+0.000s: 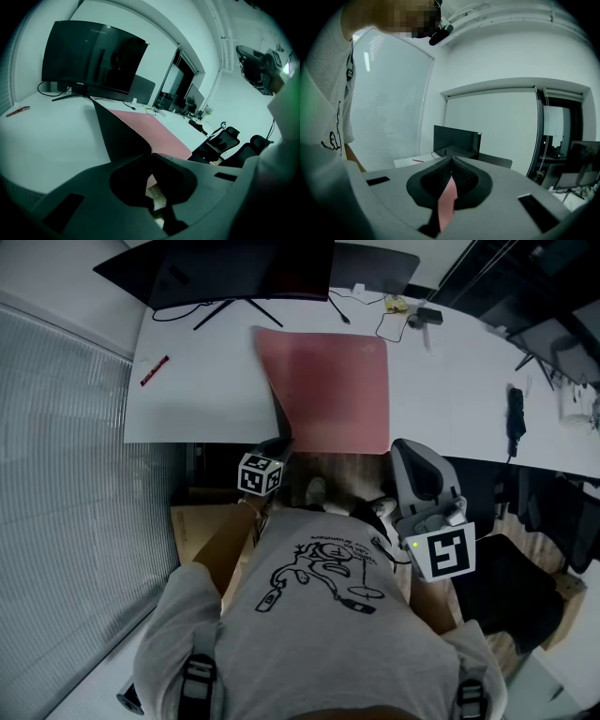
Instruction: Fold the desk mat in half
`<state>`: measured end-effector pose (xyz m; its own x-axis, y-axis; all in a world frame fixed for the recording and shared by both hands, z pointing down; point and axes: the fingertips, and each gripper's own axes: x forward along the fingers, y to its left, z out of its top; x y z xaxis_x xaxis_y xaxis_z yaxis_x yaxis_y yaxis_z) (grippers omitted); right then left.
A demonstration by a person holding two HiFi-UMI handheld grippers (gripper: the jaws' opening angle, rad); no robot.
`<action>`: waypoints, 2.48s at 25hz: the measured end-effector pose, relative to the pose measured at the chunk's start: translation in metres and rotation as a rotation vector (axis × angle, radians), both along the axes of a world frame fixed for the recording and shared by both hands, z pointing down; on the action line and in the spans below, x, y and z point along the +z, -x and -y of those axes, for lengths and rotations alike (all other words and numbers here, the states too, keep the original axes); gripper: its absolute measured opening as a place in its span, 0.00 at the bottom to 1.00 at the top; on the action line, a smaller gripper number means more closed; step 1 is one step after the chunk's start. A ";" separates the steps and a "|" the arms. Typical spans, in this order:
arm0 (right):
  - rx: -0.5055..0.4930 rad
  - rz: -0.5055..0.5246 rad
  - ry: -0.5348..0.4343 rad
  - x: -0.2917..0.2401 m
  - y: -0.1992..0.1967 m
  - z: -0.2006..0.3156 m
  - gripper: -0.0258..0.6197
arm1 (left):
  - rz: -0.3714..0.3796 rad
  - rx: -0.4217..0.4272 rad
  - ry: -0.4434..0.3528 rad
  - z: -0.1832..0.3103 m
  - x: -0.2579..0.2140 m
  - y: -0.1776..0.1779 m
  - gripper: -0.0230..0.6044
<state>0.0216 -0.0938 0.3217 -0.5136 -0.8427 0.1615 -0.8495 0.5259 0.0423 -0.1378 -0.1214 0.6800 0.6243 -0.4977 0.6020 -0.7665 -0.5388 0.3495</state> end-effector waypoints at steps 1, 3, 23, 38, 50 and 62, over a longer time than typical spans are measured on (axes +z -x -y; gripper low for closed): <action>0.000 0.000 0.000 0.000 0.000 0.000 0.05 | 0.000 0.003 -0.001 0.000 0.000 -0.001 0.09; -0.001 0.000 0.000 0.000 -0.001 0.000 0.05 | 0.002 0.008 -0.002 0.000 0.000 -0.003 0.09; -0.002 0.002 0.000 0.000 -0.019 0.003 0.05 | 0.009 0.039 -0.007 -0.003 -0.003 -0.030 0.09; 0.001 0.005 -0.001 0.001 -0.034 0.005 0.05 | 0.013 0.053 -0.006 -0.004 -0.002 -0.047 0.09; 0.002 0.007 -0.005 -0.001 -0.050 0.005 0.05 | 0.015 0.060 -0.006 -0.006 -0.002 -0.065 0.09; 0.000 0.008 -0.005 -0.003 -0.069 0.001 0.05 | 0.020 0.060 -0.006 -0.008 -0.004 -0.082 0.09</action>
<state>0.0907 -0.0949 0.3186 -0.5150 -0.8434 0.1531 -0.8498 0.5258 0.0380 -0.0559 -0.1129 0.6758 0.6411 -0.4634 0.6117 -0.7397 -0.5855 0.3317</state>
